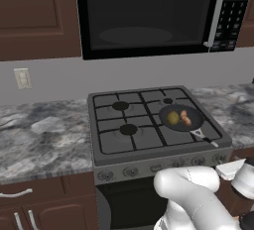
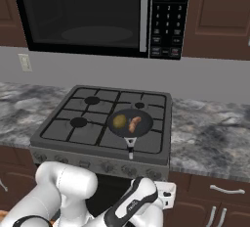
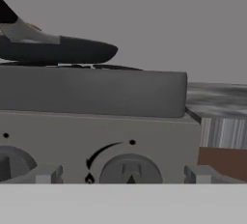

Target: Put the potato and potato in the pan. Then turn on the front right burner and set the heat to medium.

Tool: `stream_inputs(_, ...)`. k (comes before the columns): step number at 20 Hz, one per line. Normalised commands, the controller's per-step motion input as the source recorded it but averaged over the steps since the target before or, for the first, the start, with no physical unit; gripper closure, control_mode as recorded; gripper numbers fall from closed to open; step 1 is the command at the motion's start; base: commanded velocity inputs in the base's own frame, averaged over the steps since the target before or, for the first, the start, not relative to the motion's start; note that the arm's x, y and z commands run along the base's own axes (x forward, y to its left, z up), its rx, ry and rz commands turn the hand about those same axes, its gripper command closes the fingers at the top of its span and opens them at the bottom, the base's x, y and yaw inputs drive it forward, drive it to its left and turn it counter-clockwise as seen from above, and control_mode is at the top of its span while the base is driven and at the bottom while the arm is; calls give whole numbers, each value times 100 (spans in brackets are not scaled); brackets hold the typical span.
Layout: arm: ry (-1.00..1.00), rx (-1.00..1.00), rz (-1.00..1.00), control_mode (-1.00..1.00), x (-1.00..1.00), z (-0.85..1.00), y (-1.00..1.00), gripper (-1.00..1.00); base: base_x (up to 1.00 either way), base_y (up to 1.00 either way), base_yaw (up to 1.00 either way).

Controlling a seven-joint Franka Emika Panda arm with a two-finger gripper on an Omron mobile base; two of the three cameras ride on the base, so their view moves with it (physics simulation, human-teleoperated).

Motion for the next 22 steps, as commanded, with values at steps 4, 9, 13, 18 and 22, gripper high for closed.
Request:
stream_inputs(4,2,0,0,-100,0,-14,0,-100,0,0,0)
stream_inputs(9,5,0,0,-100,0,-34,0,-100,0,0,0)
stream_inputs(13,3,0,0,-100,0,-5,0,-100,0,0,0)
stream_inputs(18,0,0,0,-100,5,3,-2,-100,0,0,0)
stream_inputs(22,0,1,0,-100,9,4,0,-100,0,0,0)
